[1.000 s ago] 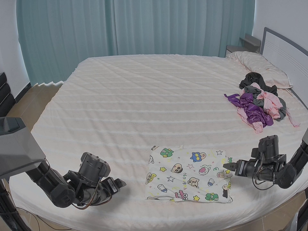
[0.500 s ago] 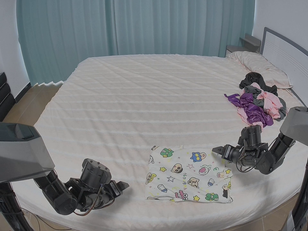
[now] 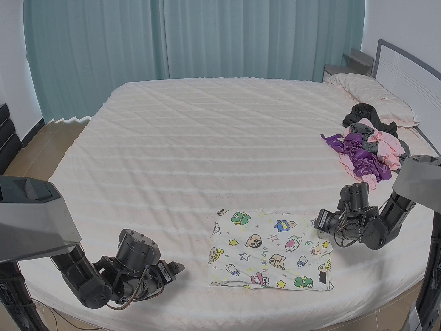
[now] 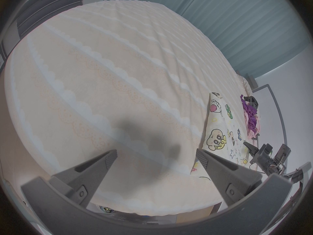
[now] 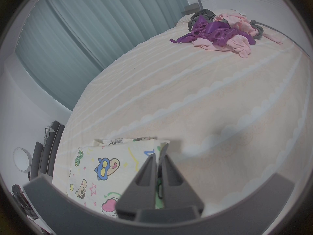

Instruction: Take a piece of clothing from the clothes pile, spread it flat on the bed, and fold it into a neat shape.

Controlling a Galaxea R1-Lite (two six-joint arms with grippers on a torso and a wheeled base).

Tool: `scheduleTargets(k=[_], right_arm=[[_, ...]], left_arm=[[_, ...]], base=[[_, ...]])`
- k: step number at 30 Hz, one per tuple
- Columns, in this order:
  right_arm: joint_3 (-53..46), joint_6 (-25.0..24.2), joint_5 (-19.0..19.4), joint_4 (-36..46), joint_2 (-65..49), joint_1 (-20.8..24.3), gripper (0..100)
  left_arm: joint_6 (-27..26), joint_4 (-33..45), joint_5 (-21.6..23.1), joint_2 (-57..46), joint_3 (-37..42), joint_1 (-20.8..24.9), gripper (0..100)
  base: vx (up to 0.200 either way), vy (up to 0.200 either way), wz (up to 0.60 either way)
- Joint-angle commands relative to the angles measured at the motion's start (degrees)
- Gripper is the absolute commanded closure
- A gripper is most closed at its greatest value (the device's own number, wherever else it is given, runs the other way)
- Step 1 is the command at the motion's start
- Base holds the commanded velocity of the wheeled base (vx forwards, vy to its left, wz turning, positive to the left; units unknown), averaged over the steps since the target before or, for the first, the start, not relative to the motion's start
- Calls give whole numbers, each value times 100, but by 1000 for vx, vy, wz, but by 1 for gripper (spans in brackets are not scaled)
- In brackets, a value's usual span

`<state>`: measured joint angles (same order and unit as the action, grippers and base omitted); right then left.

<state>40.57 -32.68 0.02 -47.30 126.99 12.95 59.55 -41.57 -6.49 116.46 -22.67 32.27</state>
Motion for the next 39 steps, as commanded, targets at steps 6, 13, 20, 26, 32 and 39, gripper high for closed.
scheduleTargets(k=[6,13,20,26,32,39], right_arm=[[197,-19,-2,-51,36,-266,100],[373,-467,-11,-157,80,-275,100],[373,-493,6,-236,239,-284,0],[338,-529,-38,-245,186,-407,0],[-480,-907,-372,-245,-693,-381,0],[-2088,-871,-187,-341,-1176,270,0]], left_arm=[[4,0,-2,17,0,-1,0],[4,0,7,26,0,-1,0],[4,0,7,26,0,-1,0],[21,0,16,26,-26,-1,0],[39,-9,42,26,-44,-19,0],[39,-9,42,44,-18,-10,0]], base=[[0,0,0],[0,0,0],[0,0,0],[0,0,0],[0,0,0],[0,0,0]])
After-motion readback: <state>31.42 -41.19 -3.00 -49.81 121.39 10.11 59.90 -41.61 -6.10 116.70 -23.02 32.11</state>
